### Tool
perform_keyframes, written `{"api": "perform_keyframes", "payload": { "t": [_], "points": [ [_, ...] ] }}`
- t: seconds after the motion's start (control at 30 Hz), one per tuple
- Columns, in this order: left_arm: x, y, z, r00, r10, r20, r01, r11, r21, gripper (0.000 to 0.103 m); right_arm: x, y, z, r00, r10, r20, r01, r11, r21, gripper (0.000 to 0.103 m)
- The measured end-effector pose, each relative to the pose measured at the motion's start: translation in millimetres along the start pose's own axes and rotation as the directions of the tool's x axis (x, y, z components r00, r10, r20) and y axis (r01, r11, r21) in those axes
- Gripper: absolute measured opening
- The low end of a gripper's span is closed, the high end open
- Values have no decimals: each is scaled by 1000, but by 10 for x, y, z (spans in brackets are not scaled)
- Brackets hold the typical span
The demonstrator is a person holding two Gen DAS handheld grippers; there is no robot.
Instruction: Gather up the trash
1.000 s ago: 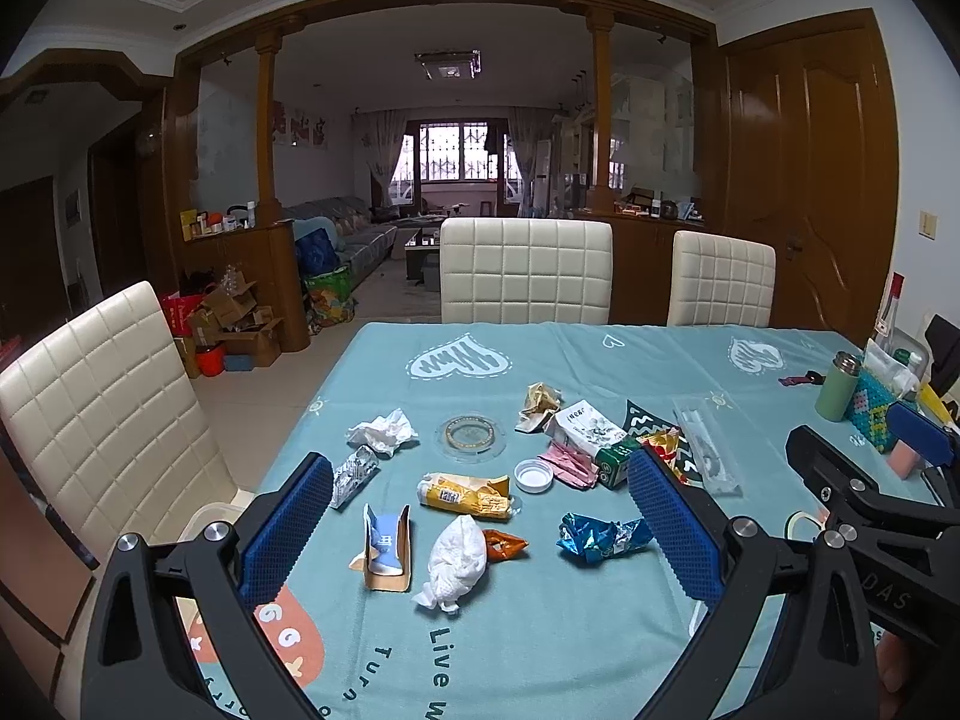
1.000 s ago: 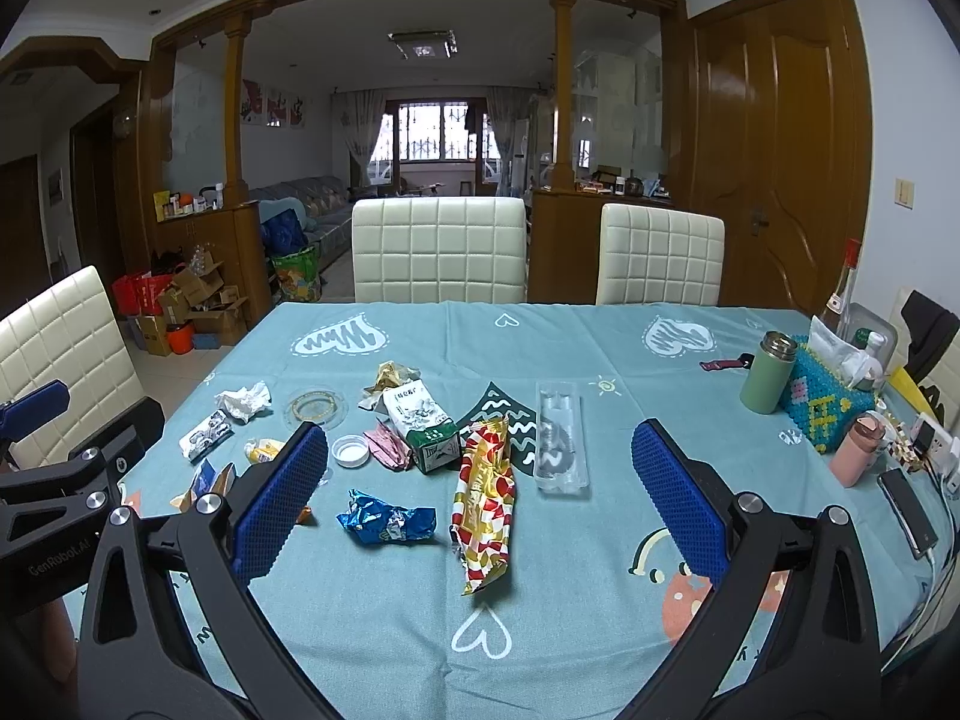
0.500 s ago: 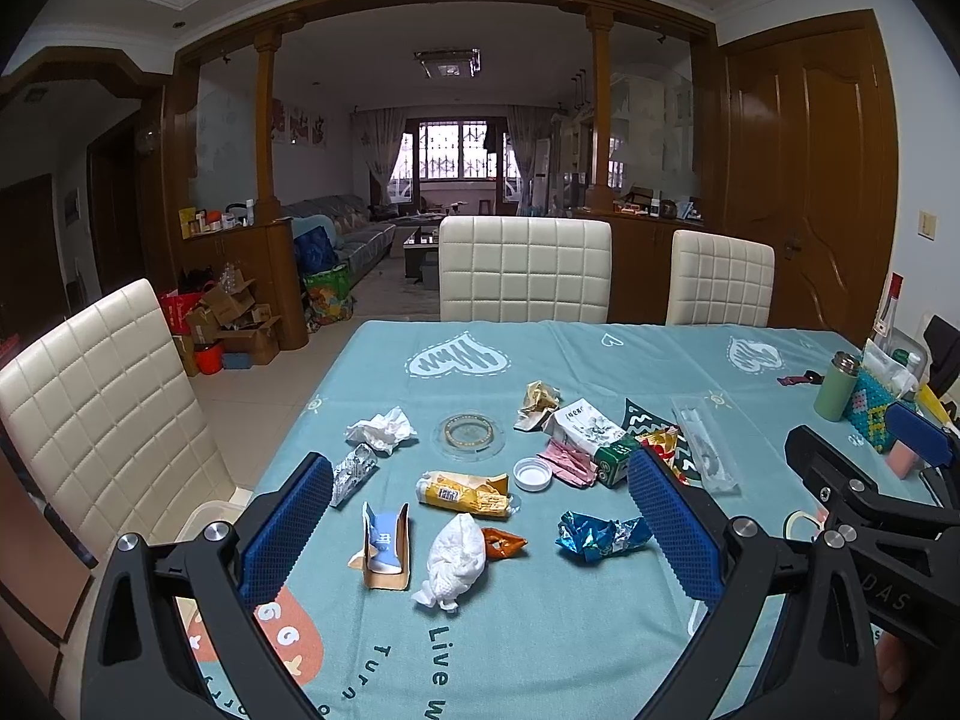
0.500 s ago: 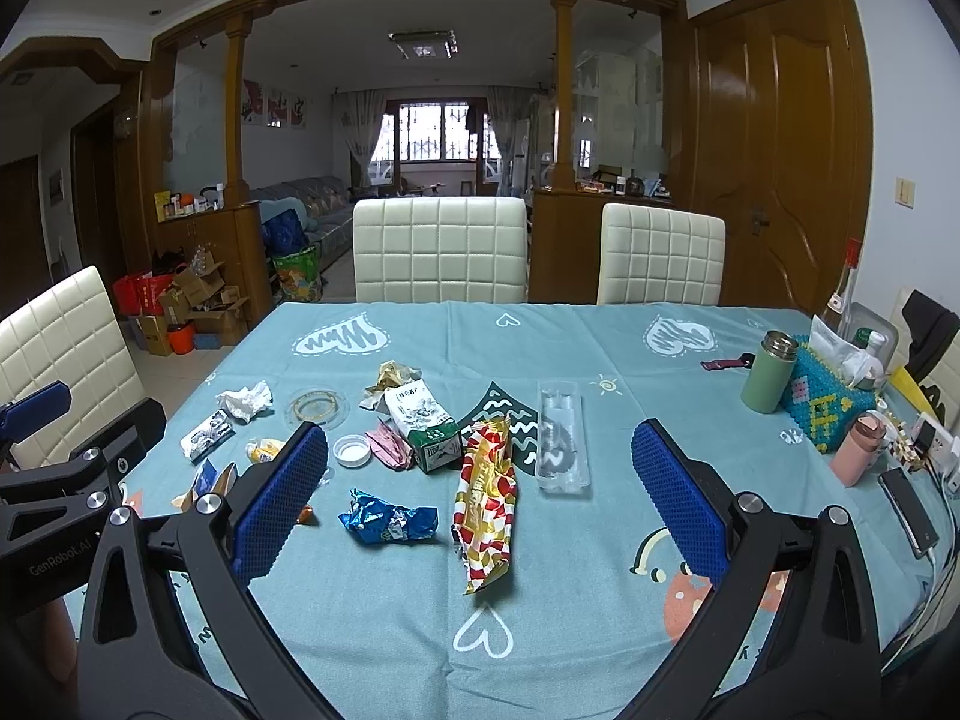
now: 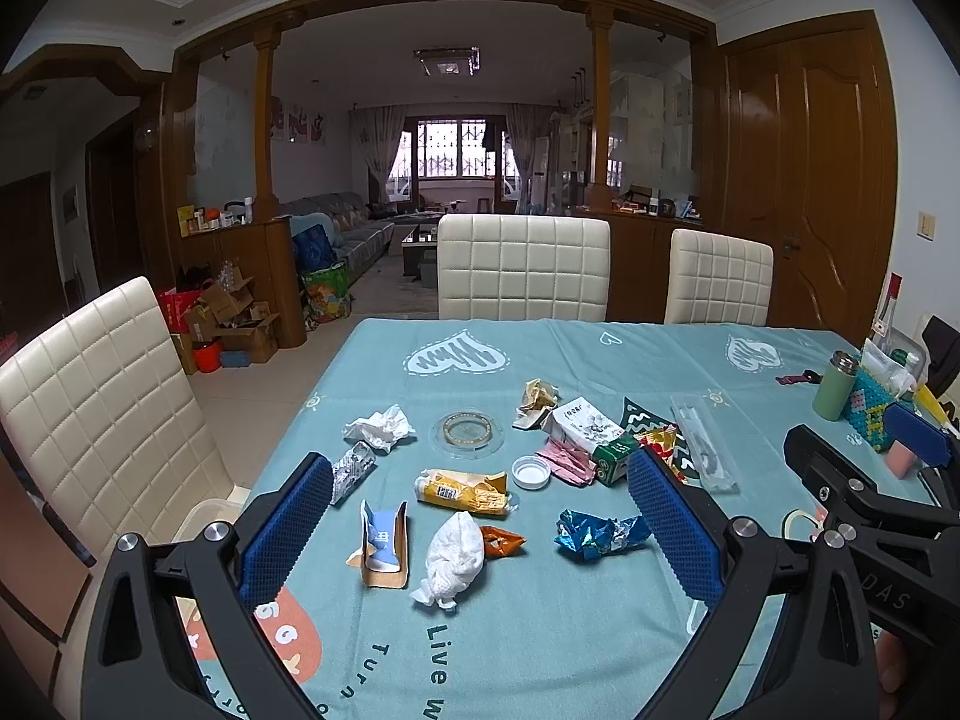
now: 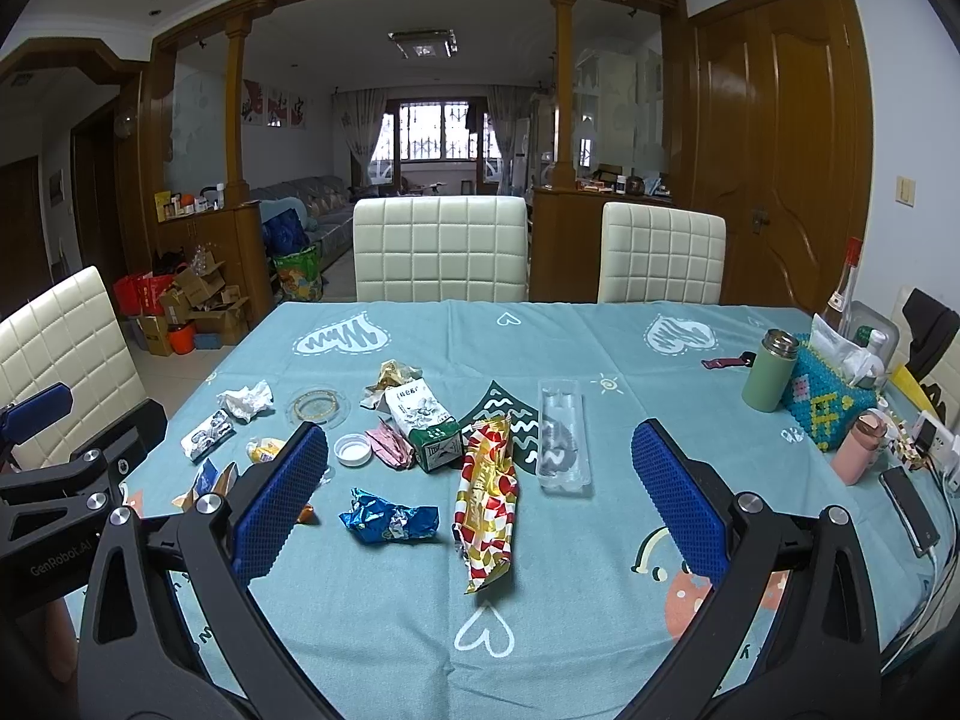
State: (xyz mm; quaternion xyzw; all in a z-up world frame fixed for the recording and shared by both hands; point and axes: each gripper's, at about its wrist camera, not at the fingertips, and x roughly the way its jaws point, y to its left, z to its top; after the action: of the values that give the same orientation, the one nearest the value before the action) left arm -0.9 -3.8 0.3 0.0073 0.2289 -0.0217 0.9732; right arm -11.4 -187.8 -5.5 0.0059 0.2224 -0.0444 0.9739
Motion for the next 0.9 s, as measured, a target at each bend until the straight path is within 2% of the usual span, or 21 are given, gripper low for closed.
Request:
{"api": "perform_keyframes", "payload": {
  "t": [0.9],
  "points": [
    [26, -18, -57, 1000, -3, -14, 3, 1000, -4, 96, 61, 30, -40, 1000, 2, -5, -2, 1000, 3, 100]
  ]
}}
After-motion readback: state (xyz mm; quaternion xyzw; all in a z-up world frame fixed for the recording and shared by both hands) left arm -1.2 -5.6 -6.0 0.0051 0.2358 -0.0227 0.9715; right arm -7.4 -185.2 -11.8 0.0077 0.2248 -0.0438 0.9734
